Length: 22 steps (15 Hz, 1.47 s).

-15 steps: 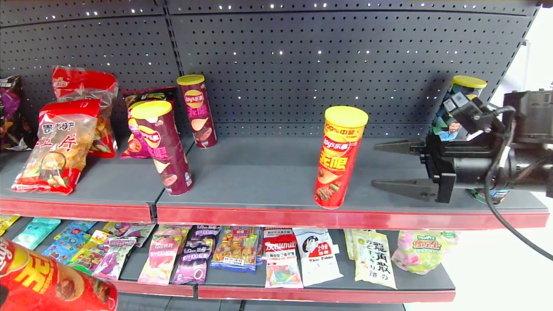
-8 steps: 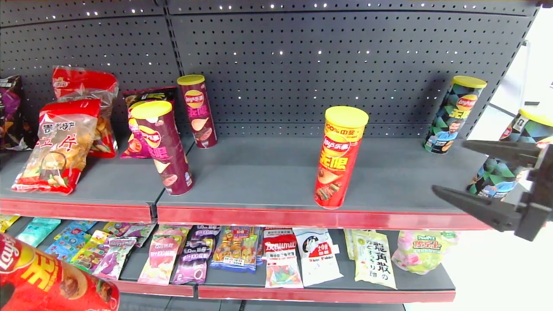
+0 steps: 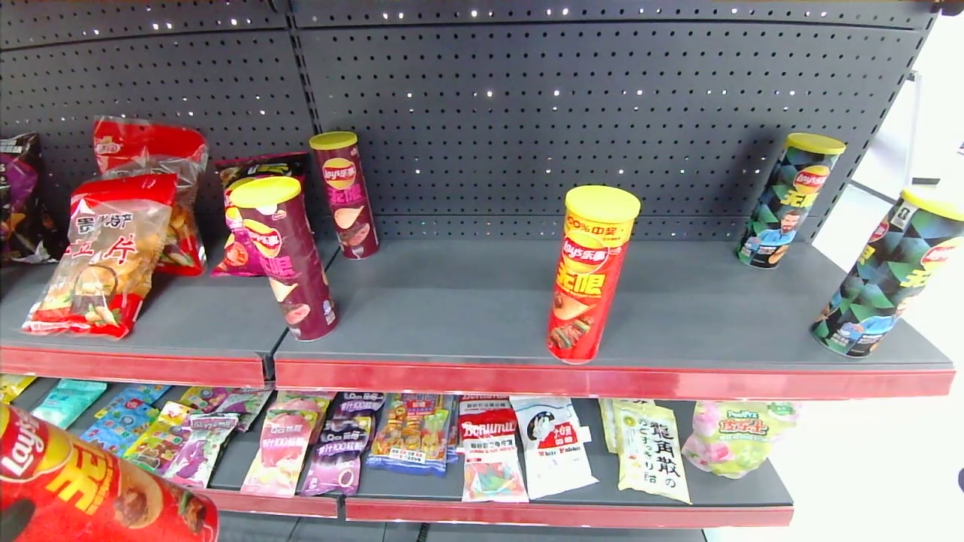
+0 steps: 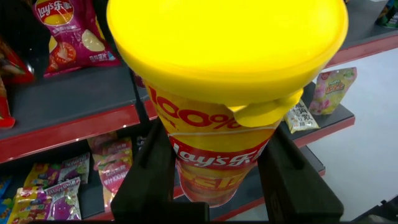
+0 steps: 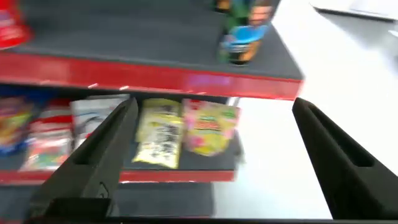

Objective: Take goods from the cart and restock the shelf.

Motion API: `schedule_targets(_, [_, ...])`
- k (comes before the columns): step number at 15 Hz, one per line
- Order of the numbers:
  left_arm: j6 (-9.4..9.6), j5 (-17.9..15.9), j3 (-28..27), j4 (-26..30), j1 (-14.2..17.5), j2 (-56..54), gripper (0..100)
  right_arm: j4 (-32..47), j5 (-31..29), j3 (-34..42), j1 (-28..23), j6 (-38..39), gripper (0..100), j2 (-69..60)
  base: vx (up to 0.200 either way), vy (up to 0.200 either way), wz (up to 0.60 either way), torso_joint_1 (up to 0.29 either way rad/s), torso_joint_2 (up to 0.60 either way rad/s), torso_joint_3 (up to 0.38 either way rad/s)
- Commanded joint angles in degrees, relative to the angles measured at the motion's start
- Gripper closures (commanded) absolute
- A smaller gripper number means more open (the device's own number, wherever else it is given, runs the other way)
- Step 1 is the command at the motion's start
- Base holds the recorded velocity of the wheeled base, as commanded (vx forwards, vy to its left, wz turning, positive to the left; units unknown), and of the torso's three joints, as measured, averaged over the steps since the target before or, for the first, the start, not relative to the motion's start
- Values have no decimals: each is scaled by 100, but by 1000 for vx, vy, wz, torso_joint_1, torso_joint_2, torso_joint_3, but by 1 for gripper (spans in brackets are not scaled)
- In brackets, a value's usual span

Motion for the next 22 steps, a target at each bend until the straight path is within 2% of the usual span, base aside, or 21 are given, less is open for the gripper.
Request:
schedule_targets(1, [0, -4, -7, 0, 2, -26, 100, 168, 1598, 769, 465, 74, 0, -1654, 0, 0, 0, 0, 0, 0])
schedule_targets(2, [-9, -4, -24, 0, 2, 0, 100, 441, 1985, 901, 544, 118, 0, -1856, 0, 0, 0, 0, 0, 0])
schedule_targets(4, [-9, -4, -60, 0, 2, 18, 100, 625, 1765, 883, 535, 153, 0, -1821, 0, 0, 0, 0, 0, 0])
schedule_targets(6, [-9, -4, -51, 0, 2, 27, 100, 678, 623, 822, 324, 223, 0, -1372, 0, 0, 0, 0, 0, 0])
schedule_targets(7, [-9, -4, -51, 0, 2, 27, 100, 687, 236, 813, 210, 258, 0, -1311, 0, 0, 0, 0, 0, 0])
schedule_targets(8, [-9, -4, -42, 0, 2, 27, 100, 687, 148, 822, 175, 267, 0, -1320, 0, 0, 0, 0, 0, 0])
schedule_targets(10, [-9, 5, -51, 0, 2, 35, 100, 696, -221, 734, -212, 232, 0, -1372, 0, 0, 0, 0, 0, 0])
schedule_targets(11, [-9, 5, -51, 0, 2, 35, 100, 696, -221, 734, -212, 232, 0, -1372, 0, 0, 0, 0, 0, 0])
schedule_targets(12, [-9, 5, -16, 0, 2, 27, 100, 836, -397, 426, -783, 232, 0, -810, 0, 0, 0, 0, 0, 0])
schedule_targets(14, [-9, 5, -7, 0, 2, 35, 100, 854, -423, 646, -1099, 214, 0, -942, 0, 0, 0, 0, 0, 0])
schedule_targets(15, [-9, 5, -7, 0, 2, 27, 100, 836, -344, 804, -1126, 214, 0, -1188, 0, 0, 0, 0, 0, 0])
schedule_targets(16, [-9, 14, 2, 0, 2, 9, 100, 810, 139, 795, -862, 276, 0, -1469, 0, 0, 0, 0, 0, 0])
schedule_targets(17, [-9, 14, 11, 0, 2, -9, 100, 757, 948, 839, -458, 540, 0, -1970, 0, 0, 0, 0, 0, 0])
schedule_targets(18, [-9, 14, 19, 0, 2, -9, 100, 854, 1388, 901, -572, 891, 0, -2049, 0, 0, 0, 0, 0, 0])
schedule_targets(19, [-9, 14, 11, 0, 2, 0, 100, 995, 1502, 892, -739, 812, 0, -2392, 0, 0, 0, 0, 0, 0])
schedule_targets(22, [-9, 5, -7, 0, 2, 9, 100, 968, 1519, 901, -713, 803, 0, -2383, 0, 0, 0, 0, 0, 0])
